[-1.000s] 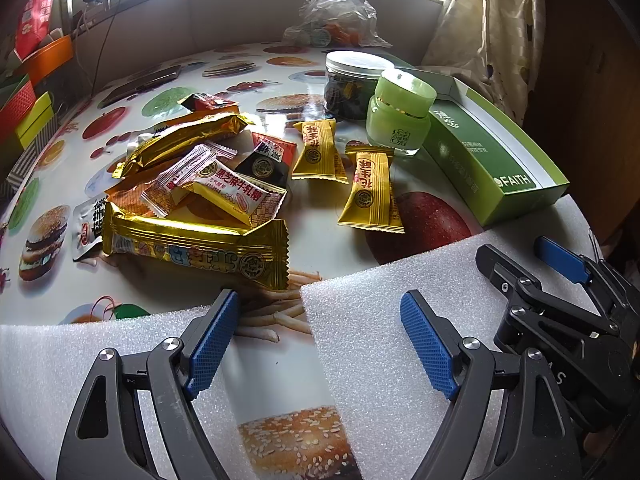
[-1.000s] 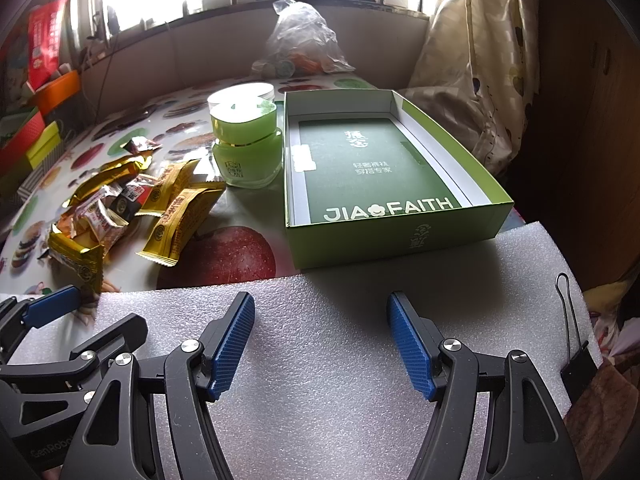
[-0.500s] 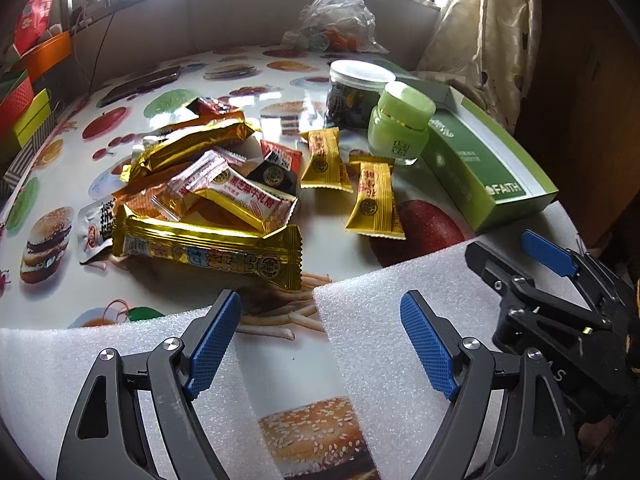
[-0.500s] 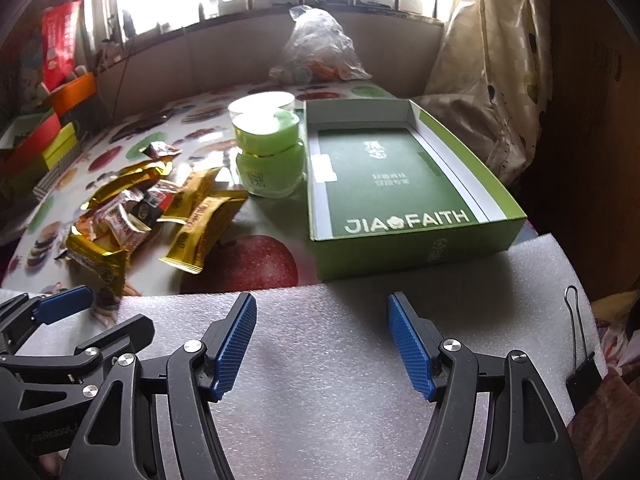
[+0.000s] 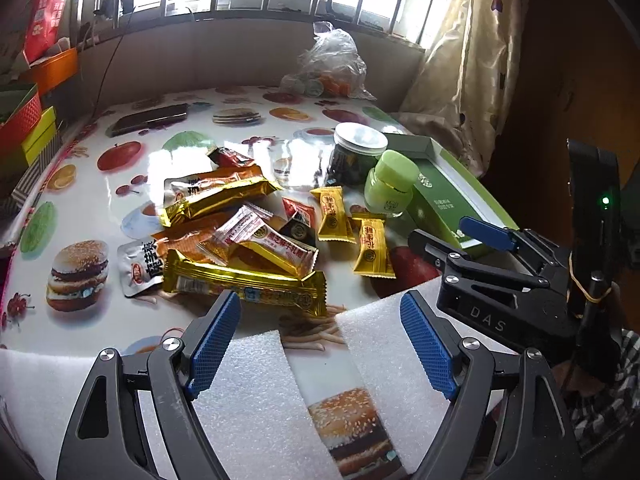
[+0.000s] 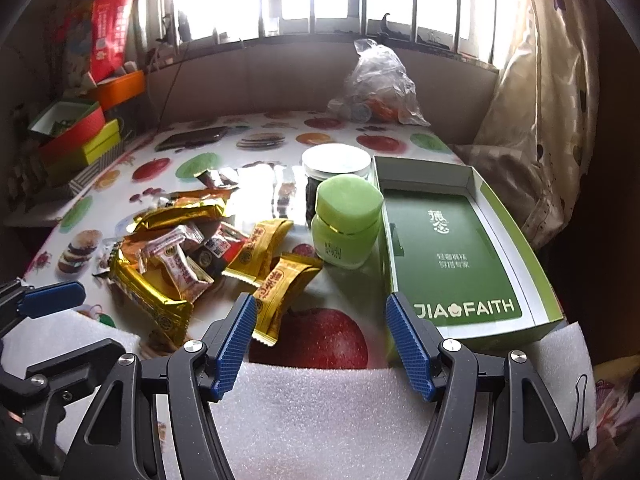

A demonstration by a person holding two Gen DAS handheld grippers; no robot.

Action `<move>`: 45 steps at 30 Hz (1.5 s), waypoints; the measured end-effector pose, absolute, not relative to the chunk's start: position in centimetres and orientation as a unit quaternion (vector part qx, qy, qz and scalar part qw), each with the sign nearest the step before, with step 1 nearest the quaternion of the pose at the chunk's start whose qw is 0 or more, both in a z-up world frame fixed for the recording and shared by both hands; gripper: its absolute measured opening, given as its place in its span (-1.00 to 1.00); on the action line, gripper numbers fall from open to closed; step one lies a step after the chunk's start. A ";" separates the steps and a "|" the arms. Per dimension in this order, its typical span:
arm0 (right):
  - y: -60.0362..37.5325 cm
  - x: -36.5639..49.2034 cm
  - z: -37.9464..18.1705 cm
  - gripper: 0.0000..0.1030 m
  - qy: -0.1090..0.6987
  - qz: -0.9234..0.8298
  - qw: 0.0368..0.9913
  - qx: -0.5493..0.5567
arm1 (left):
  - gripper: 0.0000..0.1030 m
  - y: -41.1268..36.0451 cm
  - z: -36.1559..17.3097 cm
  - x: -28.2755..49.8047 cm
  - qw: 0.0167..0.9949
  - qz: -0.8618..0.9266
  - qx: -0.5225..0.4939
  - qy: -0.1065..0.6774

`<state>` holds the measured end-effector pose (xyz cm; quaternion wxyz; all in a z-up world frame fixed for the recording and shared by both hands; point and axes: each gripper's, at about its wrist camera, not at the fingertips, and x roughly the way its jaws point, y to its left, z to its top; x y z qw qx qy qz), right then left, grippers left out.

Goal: Organize snacks
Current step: 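Reach into the snack pile and grasp a gold snack bar with the right gripper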

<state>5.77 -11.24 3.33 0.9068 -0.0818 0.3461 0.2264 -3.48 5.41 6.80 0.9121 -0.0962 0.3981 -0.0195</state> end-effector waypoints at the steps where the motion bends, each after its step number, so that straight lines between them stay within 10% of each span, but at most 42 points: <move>1: -10.9 5.9 3.5 0.32 0.348 0.237 0.903 -0.081 | 0.60 6.0 7.0 -3.6 0.913 -0.010 -0.098 0.397; 23: 2.1 3.9 -0.2 0.28 0.369 0.457 0.785 -0.196 | 0.60 17.5 4.1 -3.6 0.887 0.136 -0.103 0.429; 36: 2.8 4.5 -1.6 -0.55 0.380 0.452 0.779 -0.211 | 0.60 18.1 3.2 -2.3 0.880 0.133 -0.112 0.442; 45: -0.2 4.9 0.7 -0.58 0.376 0.446 0.802 -0.131 | 0.60 17.6 3.6 -1.7 0.879 0.133 -0.114 0.444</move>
